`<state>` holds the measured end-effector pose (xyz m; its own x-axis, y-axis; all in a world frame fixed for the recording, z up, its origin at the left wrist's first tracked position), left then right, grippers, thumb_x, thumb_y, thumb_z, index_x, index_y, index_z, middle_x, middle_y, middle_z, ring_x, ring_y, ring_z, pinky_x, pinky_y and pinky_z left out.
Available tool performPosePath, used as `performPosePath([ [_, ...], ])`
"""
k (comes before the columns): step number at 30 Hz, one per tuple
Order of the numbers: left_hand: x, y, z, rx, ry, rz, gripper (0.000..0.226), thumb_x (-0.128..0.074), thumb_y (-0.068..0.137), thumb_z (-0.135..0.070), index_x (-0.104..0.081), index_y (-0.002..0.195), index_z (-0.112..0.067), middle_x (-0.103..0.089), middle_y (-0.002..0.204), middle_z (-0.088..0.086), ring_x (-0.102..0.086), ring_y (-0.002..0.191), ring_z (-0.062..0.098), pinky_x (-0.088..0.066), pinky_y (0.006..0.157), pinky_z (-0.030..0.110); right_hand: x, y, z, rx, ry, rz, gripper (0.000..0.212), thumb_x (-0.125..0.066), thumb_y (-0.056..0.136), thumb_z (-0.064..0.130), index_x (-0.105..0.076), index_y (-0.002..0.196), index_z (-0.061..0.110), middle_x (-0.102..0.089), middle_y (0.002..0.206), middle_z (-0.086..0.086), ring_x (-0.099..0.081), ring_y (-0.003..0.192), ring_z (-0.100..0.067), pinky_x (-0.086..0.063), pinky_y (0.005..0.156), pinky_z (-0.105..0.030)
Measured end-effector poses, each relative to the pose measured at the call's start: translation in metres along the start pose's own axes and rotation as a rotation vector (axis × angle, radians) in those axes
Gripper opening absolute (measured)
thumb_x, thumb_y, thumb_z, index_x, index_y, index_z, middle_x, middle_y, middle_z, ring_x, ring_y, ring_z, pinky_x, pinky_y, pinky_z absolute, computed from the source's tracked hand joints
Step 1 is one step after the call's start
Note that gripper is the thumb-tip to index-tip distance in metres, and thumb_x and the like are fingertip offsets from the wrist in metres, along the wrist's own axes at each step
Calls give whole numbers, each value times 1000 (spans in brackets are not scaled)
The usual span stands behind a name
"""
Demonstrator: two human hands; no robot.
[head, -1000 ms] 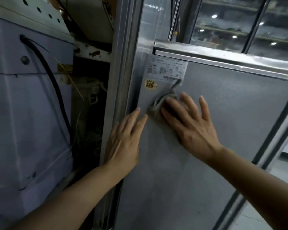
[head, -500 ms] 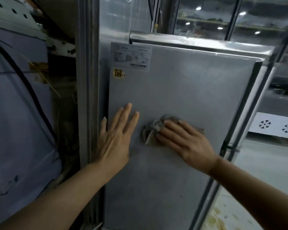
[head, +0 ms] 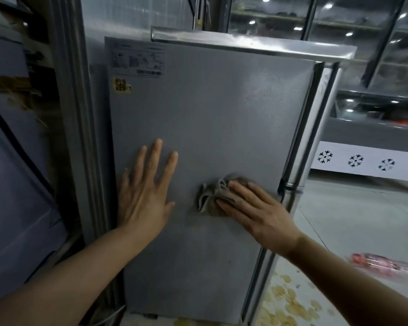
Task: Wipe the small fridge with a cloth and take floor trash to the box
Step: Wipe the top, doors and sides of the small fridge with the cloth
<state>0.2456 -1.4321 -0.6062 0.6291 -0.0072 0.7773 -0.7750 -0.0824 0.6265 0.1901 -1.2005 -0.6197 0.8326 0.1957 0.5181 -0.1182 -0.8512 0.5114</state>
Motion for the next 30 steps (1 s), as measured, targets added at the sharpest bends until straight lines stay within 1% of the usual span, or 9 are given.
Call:
performPosePath([
  [6,-5,1,-34,-147,33,-50,110,-73,76,-30,11,145,-35,21,155,-3,5,143,27,-14,111,56,52,21,-87,-319,-153,-313,35,-40,98,5,-56,129,5,-50,137,-16,-45,129,-35,-27,110,-47],
  [10,-18,3,-45,-97,-12,-127,109,-80,67,-29,-7,148,-32,8,157,0,-3,143,34,-21,106,62,41,26,-84,-494,-115,-455,35,-42,97,1,-51,131,-2,-46,138,-23,-40,131,-41,-33,109,-50],
  [13,-27,3,-41,-116,16,-180,106,-80,66,-31,-13,148,-30,2,158,2,-4,143,34,-23,103,64,12,-1,-55,-548,-32,-412,42,-36,96,3,-39,138,-2,-31,145,-24,-30,136,-42,-26,112,-50],
  [17,-33,3,-37,-124,16,-220,105,-78,67,-31,-12,149,-32,2,159,1,-4,143,33,-22,102,65,-26,-42,-12,-507,34,-302,53,-42,94,5,-25,144,4,-18,152,-17,-20,140,-42,-20,115,-52],
  [21,-33,-1,-39,-117,13,-216,106,-79,64,-26,-14,148,-31,1,159,3,-6,143,33,-22,103,65,-52,-82,39,-457,67,-105,67,-46,90,8,-13,148,6,-19,151,-17,-9,143,-39,-20,115,-53],
  [23,-37,-12,-40,-117,28,-190,108,-81,61,-22,-18,148,-28,-1,158,5,-11,141,34,-21,103,65,-52,-90,51,-412,68,-49,64,-45,88,9,-18,146,4,-22,148,-17,-5,144,-35,-20,115,-50],
  [26,-44,-28,-26,-81,65,-135,111,-83,60,-21,-16,148,-27,-1,158,7,-14,138,35,-16,104,66,-36,-70,29,-389,130,-135,54,-49,87,5,-32,139,2,-28,148,-16,-21,140,-36,-28,112,-52],
  [28,-47,-30,-16,-50,74,-94,110,-82,64,-21,-11,148,-29,2,158,5,-10,139,32,-13,105,66,-23,-41,2,-455,143,-284,49,-49,90,3,-36,138,1,-32,147,-17,-26,138,-37,-23,114,-50],
  [30,-50,-30,-12,-47,70,-76,109,-81,66,-21,-9,148,-31,4,158,4,-7,140,30,-10,106,65,-18,-16,-16,-537,124,-399,43,-40,96,7,-40,139,2,-35,147,-18,-26,139,-36,-22,115,-50],
])
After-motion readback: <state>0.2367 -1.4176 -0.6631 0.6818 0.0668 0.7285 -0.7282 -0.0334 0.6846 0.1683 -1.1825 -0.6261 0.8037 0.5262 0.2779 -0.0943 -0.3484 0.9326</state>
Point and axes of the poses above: each hand's wrist, its own y-axis towards the middle knuckle, its own x-axis out of the back of the hand, z = x × y, the point moved 3 cm from there along y, towards the middle knuckle
